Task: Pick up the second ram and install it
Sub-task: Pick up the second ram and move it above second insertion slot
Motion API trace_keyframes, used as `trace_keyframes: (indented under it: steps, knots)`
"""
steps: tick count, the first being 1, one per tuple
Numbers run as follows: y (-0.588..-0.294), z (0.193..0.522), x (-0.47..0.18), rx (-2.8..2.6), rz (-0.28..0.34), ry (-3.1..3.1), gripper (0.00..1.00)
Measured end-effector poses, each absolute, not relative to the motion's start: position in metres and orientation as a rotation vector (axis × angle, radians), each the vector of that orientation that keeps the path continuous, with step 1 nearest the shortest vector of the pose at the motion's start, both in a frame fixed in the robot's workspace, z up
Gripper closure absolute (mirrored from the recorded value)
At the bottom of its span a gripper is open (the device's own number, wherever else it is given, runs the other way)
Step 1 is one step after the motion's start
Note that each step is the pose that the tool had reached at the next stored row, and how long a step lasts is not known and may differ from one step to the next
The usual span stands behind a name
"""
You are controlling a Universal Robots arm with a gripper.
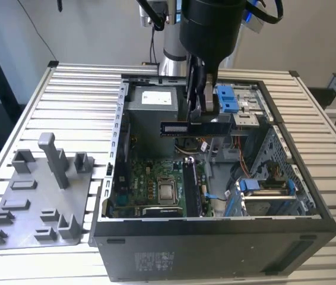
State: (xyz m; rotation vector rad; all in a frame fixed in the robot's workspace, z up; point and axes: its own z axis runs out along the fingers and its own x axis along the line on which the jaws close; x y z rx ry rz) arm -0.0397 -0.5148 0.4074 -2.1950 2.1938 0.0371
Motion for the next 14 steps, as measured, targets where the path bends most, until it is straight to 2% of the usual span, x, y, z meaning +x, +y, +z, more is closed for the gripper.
trace_keyframes:
  steps: [14]
  knots:
    - [-0.503, 0.405, -0.033, -2.188, 0.037, 2.2, 0.86]
